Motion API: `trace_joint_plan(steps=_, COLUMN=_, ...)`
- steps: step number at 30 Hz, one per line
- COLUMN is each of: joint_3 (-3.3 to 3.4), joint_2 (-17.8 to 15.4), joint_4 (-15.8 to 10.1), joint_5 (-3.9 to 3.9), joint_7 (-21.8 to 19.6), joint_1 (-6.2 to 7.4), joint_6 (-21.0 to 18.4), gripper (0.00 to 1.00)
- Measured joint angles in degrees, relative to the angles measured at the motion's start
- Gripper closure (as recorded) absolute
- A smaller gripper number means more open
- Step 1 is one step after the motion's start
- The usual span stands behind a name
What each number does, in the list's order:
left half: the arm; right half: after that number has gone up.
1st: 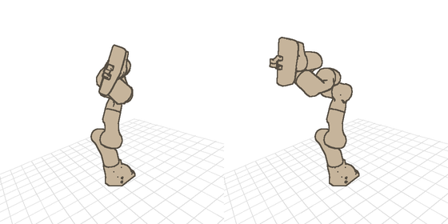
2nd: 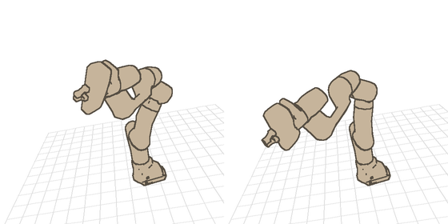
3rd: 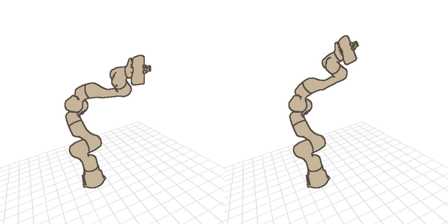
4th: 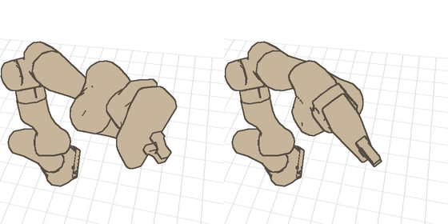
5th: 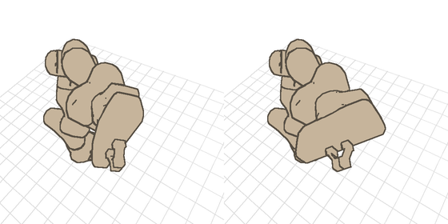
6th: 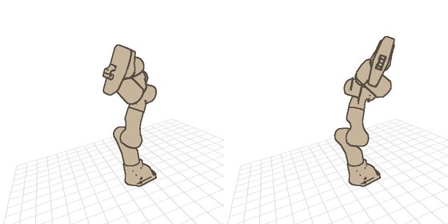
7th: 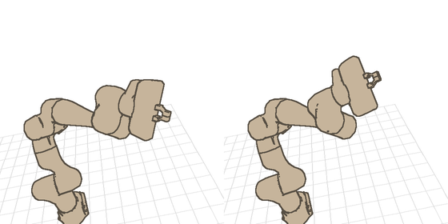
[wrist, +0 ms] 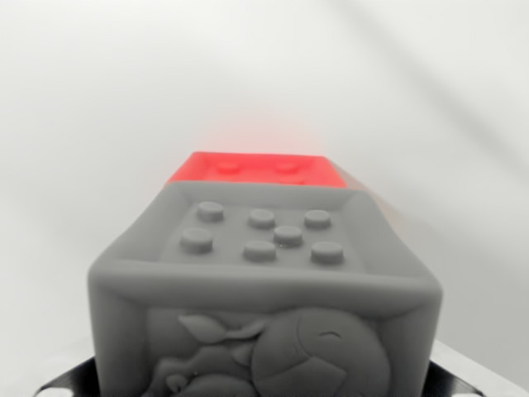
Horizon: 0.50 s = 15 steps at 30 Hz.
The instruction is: Destack cube
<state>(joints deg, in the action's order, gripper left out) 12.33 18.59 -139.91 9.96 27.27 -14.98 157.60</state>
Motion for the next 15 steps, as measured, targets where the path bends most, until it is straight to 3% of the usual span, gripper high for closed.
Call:
trace_joint_plan(steps=9, joint_3=0.75, joint_2=-2.1, joint_4=-0.3, joint_5=-1.00, joint_7=-0.7, joint_1=0.51, joint_6=-1.6, gripper=1.00)
trace_joint_plan(steps=15, joint_3=1.41, joint_2=-4.1, joint_4=-0.5, joint_5=-2.10, joint_7=-1.4, joint_1=0.92, joint_6=-3.3, gripper=1.00)
